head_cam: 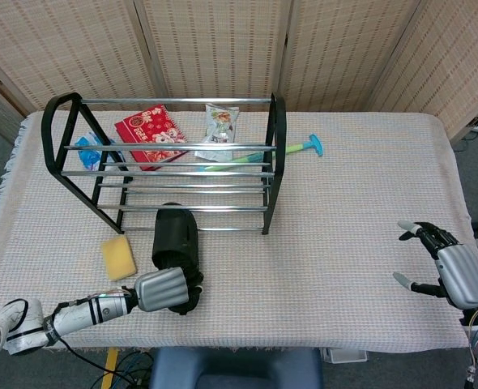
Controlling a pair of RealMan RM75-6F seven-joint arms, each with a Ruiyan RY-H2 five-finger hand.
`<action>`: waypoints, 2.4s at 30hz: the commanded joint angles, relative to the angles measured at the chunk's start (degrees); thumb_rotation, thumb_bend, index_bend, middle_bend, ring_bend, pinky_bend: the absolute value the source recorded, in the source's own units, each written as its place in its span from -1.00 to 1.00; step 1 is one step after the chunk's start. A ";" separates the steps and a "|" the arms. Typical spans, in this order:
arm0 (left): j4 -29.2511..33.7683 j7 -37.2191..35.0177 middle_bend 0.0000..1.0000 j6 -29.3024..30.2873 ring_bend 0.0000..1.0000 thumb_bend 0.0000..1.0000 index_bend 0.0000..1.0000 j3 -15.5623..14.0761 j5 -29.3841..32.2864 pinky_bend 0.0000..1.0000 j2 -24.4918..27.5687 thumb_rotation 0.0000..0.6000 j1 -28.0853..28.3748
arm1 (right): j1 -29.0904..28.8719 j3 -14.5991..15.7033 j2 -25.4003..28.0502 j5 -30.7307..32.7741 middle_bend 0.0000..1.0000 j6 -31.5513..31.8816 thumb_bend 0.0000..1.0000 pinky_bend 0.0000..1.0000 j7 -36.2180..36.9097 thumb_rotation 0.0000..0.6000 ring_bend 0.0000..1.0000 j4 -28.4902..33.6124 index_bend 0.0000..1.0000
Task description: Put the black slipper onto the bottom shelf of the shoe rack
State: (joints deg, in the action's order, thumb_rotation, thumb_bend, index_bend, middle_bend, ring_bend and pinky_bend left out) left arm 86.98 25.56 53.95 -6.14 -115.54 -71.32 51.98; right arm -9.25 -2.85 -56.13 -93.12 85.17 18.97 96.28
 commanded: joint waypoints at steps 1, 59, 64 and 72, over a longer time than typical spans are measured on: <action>-1.68 0.40 -0.02 -2.06 -0.14 -0.88 0.23 1.56 1.80 0.00 -1.29 1.00 1.15 | 0.07 0.01 -0.05 0.15 -0.28 0.02 -0.68 -0.49 0.14 1.00 -0.55 -0.22 -0.65; -17.06 0.64 -0.58 -12.11 -0.65 -0.88 -0.45 6.03 16.41 -0.23 -9.02 1.00 8.56 | 1.82 0.28 0.12 0.91 -0.28 1.33 -0.68 -0.49 1.97 1.00 -0.52 -2.09 -0.65; -16.46 2.41 -0.63 -12.70 -0.68 -0.87 -0.51 6.41 18.11 -0.25 -8.99 1.00 8.30 | 1.75 0.16 0.15 1.12 -0.28 1.13 -0.68 -0.49 1.73 1.00 -0.46 -1.92 -0.65; -13.25 5.87 -0.63 -12.30 -0.68 -0.88 -0.54 6.36 19.91 -0.25 -7.91 1.00 7.19 | 1.55 0.00 0.03 1.15 -0.28 0.85 -0.68 -0.49 1.64 1.00 -0.46 -1.89 -0.65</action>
State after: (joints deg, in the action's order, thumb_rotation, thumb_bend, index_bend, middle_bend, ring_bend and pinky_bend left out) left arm 73.13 30.81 41.66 0.21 -96.10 -79.54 59.45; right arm -7.69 -2.86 -56.09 -91.97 86.04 20.61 94.39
